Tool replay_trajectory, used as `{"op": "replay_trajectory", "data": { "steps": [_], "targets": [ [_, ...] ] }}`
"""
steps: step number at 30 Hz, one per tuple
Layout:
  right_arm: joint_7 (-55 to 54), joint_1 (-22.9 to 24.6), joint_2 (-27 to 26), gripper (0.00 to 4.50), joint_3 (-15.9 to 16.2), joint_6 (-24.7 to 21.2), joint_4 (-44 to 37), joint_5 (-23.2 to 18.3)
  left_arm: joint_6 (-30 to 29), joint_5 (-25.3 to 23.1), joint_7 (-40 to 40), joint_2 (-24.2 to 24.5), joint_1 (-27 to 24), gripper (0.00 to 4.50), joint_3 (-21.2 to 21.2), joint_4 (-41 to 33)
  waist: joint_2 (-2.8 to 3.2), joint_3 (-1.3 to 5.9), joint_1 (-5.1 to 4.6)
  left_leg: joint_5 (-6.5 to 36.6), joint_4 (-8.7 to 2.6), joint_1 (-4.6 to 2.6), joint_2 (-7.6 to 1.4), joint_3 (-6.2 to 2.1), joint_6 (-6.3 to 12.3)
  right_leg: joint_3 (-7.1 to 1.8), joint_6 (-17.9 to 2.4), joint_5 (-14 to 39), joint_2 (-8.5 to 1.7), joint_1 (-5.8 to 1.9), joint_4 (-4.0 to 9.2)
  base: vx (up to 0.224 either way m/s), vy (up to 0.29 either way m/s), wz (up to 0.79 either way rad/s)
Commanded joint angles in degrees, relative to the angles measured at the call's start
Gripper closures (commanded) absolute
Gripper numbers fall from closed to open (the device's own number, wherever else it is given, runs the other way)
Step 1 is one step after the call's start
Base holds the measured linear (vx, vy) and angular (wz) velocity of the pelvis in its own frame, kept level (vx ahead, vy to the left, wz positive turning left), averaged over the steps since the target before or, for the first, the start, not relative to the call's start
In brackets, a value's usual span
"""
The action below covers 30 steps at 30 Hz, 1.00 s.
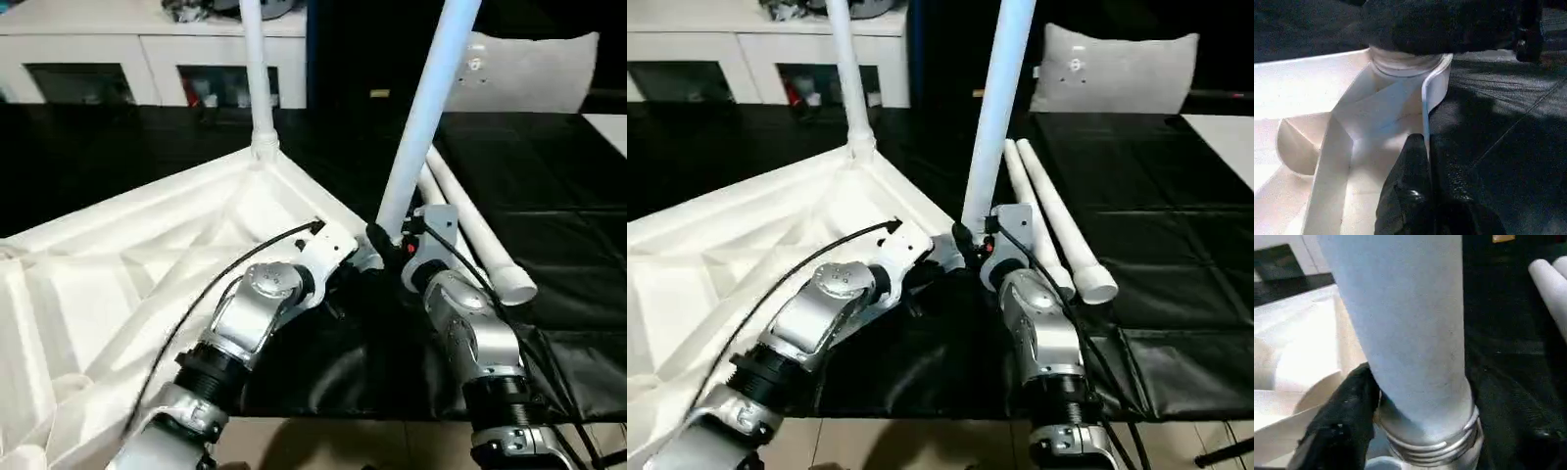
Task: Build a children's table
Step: Rotate leg to tighten, then rotate table base
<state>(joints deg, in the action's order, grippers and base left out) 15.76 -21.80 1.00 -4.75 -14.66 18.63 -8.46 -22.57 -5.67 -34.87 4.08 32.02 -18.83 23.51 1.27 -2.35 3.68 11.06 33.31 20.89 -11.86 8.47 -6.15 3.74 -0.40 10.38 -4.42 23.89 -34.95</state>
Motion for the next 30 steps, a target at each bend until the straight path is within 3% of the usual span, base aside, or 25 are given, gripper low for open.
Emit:
{"op": "replay_trajectory", "data": {
  "steps": [1, 4, 7, 8, 12, 15, 18, 22, 27, 28, 29, 30],
  "targets": [
    [0.66, 1.07, 0.67, 0.99, 0.52, 0.89, -1.64, 0.37, 8.74, 1.23, -2.17, -0.83, 2.22, 4.50, -0.48, -0.70, -0.76, 3.56, 0.19, 4.39, -3.13, 0.33, 0.00, 0.98, 4.28, -2.22, -11.13, 4.91, -2.52, -4.28, 4.08, 0.000, 0.000, 0.00],
    [1.17, 3.42, 2.93, 0.94, 1.12, 1.96, -4.95, 1.60, 14.17, -0.43, -2.01, -0.63, 4.08, 4.50, -1.13, 3.91, -0.88, 3.46, 0.66, 5.28, -3.24, 0.29, -0.02, 1.02, 3.77, -2.29, -9.56, 9.06, -2.65, -4.20, 4.39, 0.000, 0.000, 0.00],
    [2.97, 5.30, 3.75, 0.57, 0.79, 1.08, -8.23, 0.38, 13.98, -0.11, -1.53, -1.15, 5.19, 4.50, -0.09, 6.21, -0.80, 3.42, 1.19, 5.78, -3.29, 0.24, -0.17, 1.01, 3.37, -2.37, -8.19, 9.60, -2.62, -4.08, 4.42, 0.000, 0.000, 0.00],
    [4.10, 6.44, 4.32, 0.53, 0.77, 0.78, -10.25, -0.34, 13.35, 1.12, -2.24, -1.29, 5.45, 4.07, 0.60, 6.49, -0.87, 3.36, 1.31, 6.07, -3.36, 0.25, -0.14, 1.02, 3.27, -2.33, -7.84, 10.38, -2.62, -4.05, 4.53, 0.000, 0.000, 0.00],
    [7.33, 8.60, 5.64, 0.14, 0.10, -0.19, -14.83, -4.06, 14.18, 2.22, -2.29, -0.85, 4.62, 3.69, 1.76, 5.35, -0.91, 3.44, 1.38, 6.77, -3.35, 0.38, -0.42, 0.86, 3.73, -2.29, -8.93, 9.58, -2.79, -4.07, 4.39, 0.000, 0.000, 0.00],
    [9.22, 9.14, 6.70, 0.01, 0.57, -0.63, -15.85, -5.04, 15.07, 2.15, -1.96, -0.37, 4.10, 3.51, 2.23, 5.10, -1.01, 3.31, 1.16, 7.07, -3.32, 0.48, -0.23, 0.97, 3.96, -2.22, -8.49, 10.76, -2.65, -4.07, 4.60, 0.000, 0.000, 0.00],
    [14.07, 10.27, 9.73, 0.00, 1.58, -2.54, -17.51, -6.08, 12.83, 3.24, -3.87, 2.42, 1.28, 3.17, 3.25, 0.79, -0.91, 3.37, 1.25, 6.68, -3.33, 0.62, -0.37, 0.81, 3.94, -2.24, -8.47, 10.88, -2.80, -4.25, 4.39, 0.000, 0.000, 0.00],
    [19.90, 9.18, 13.25, 0.00, 2.41, -3.97, -17.74, -8.23, 3.95, 4.56, -7.75, 10.72, -4.42, 3.17, 5.87, -10.23, -0.70, 3.29, 0.88, 7.49, -3.40, 0.48, -0.49, 0.85, 3.57, -2.12, -9.36, 10.99, -2.60, -3.86, 4.27, 0.000, 0.000, 0.00],
    [29.87, 7.54, 18.10, 0.00, 6.03, -5.27, -17.39, -9.67, -0.52, 7.06, -16.01, 20.16, -9.91, 3.17, 7.16, -20.78, -0.23, 3.01, 0.62, 10.49, -3.77, 0.16, -0.77, 0.71, 3.06, -2.12, -9.35, 14.96, -2.57, -3.55, 4.46, 0.000, 0.000, 0.00],
    [31.28, 6.81, 18.81, 0.00, 6.41, -5.45, -16.77, -9.79, -1.56, 7.93, -17.55, 21.88, -10.99, 3.17, 7.42, -23.00, -0.52, 2.96, 0.59, 10.64, -3.72, 0.11, -0.70, 0.86, 3.15, -2.14, -9.39, 15.04, -2.45, -3.38, 4.56, 0.000, 0.000, 0.00],
    [32.30, 5.18, 19.25, 0.00, 6.54, -4.95, -14.90, -9.42, -2.39, 8.58, -18.83, 23.54, -11.98, 3.17, 7.66, -24.93, -0.44, 3.08, 0.59, 10.19, -3.83, 0.24, -0.88, 0.69, 3.07, -2.16, -10.39, 13.84, -2.59, -3.52, 4.09, 0.000, 0.000, 0.00],
    [32.72, 4.31, 19.43, 0.00, 6.55, -4.62, -13.86, -9.17, -2.95, 8.91, -19.29, 24.37, -12.47, 3.17, 7.72, -25.97, -0.25, 2.90, 0.56, 10.57, -3.72, 0.03, -0.75, 0.85, 2.94, -2.18, -10.74, 14.02, -2.43, -3.16, 4.18, 0.000, 0.000, 0.00]
  ]
}}
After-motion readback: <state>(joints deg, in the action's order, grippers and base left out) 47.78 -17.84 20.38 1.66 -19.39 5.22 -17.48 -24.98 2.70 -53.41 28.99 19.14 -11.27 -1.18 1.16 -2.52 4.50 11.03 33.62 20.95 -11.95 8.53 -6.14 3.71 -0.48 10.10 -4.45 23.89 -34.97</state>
